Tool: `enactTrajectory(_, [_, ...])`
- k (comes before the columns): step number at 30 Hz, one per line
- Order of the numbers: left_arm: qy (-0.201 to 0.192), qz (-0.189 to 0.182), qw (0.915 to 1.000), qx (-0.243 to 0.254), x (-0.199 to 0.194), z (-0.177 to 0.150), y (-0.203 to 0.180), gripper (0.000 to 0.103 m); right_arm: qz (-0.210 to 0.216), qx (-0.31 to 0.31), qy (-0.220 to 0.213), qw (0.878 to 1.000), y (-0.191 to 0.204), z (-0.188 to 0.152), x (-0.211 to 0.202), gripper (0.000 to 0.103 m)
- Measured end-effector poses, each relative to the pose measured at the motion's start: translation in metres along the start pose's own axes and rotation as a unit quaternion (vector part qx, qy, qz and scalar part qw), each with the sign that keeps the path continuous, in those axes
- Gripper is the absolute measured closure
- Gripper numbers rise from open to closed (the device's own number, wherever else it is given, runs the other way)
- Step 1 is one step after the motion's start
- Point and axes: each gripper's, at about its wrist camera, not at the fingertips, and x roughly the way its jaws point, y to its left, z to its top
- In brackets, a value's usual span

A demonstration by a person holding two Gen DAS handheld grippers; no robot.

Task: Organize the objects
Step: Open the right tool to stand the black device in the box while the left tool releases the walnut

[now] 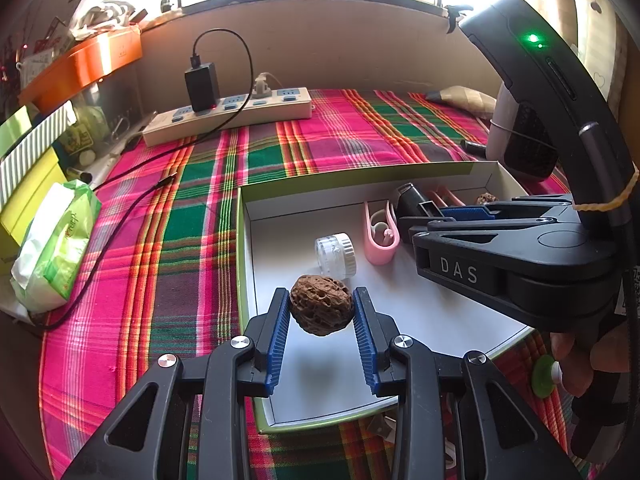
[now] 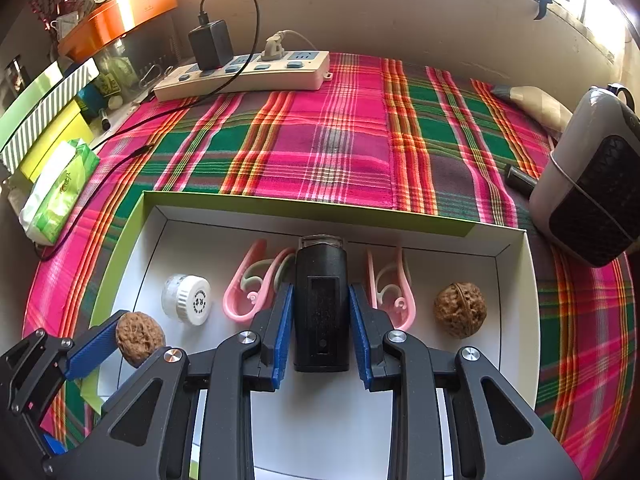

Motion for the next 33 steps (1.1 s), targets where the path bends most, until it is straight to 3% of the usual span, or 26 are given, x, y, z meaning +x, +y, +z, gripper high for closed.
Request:
enactTrajectory(21, [0.001,0.002,1.0,0.0,-0.001,0.0,0.0,0.073,-0.003,0.002,-0.007,1.0,0.0,0.001,-0.006,0.074])
enactTrajectory(25, [0.001,0.003,1.0,-0.001,-0.002,0.0,0.0,0.073,0.001,0.003,-0.008,1.0,0.0,0.001,-0.007,0.065])
enactTrajectory(33, [-0.01,0.006,0.9999,-0.007,-0.012,-0.003,0.002,0.072,0.002,0.006,-0.013,1.0,0.0,-0.003,-0.014,0.06])
